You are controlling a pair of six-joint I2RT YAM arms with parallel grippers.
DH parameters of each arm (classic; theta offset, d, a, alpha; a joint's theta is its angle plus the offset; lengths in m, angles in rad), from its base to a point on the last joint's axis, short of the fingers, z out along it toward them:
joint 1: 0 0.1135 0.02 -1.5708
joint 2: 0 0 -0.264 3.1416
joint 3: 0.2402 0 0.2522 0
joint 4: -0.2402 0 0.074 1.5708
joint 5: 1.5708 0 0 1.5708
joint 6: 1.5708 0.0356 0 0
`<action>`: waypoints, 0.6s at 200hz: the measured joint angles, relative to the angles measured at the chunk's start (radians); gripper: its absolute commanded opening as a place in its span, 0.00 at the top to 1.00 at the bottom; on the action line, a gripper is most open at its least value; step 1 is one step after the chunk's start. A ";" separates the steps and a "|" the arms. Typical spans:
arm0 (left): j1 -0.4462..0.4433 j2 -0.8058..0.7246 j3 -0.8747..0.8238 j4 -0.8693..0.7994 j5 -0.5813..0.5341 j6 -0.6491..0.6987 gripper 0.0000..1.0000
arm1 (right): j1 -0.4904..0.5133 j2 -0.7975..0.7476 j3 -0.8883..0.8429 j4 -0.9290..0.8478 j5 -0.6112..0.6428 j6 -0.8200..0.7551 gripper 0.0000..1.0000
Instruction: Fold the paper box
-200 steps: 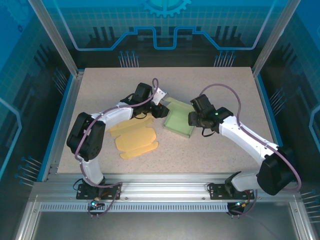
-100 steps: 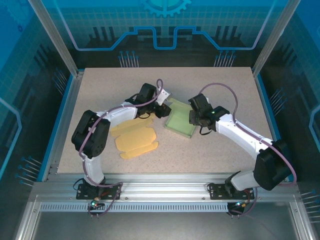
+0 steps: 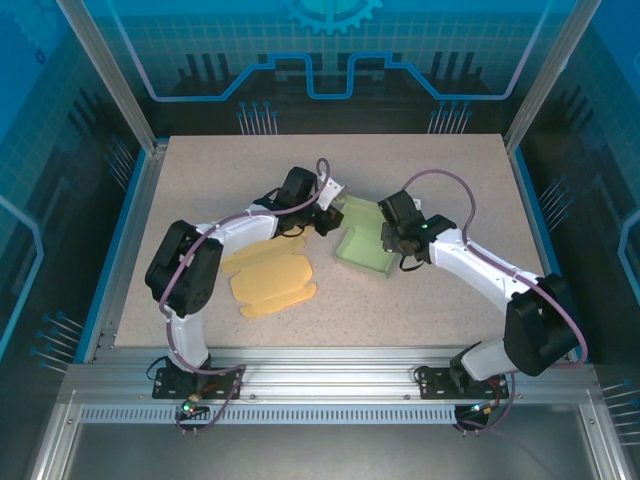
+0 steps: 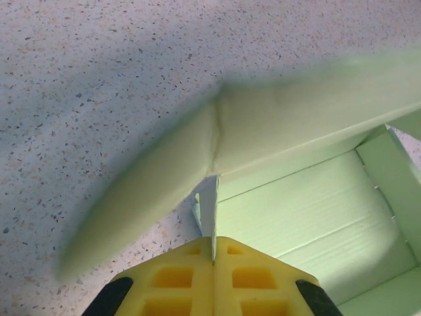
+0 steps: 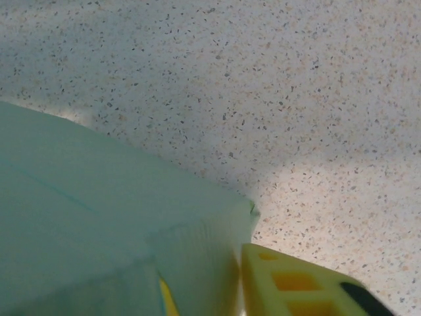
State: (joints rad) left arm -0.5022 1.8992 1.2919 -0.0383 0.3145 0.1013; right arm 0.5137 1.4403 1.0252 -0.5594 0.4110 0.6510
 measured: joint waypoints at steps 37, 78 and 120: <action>-0.014 0.000 0.000 0.030 -0.030 -0.037 1.00 | -0.004 0.000 -0.016 0.024 0.000 0.005 0.85; -0.042 0.000 -0.005 0.080 -0.113 -0.109 1.00 | -0.009 0.001 -0.032 0.063 0.000 0.016 0.90; -0.080 0.000 -0.006 0.116 -0.225 -0.164 1.00 | -0.050 0.026 -0.035 0.134 -0.012 0.023 0.92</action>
State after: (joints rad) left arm -0.5827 1.8992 1.2854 0.0776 0.0898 -0.0631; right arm 0.4637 1.4666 0.9897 -0.4259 0.3992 0.6739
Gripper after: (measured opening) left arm 0.055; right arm 0.087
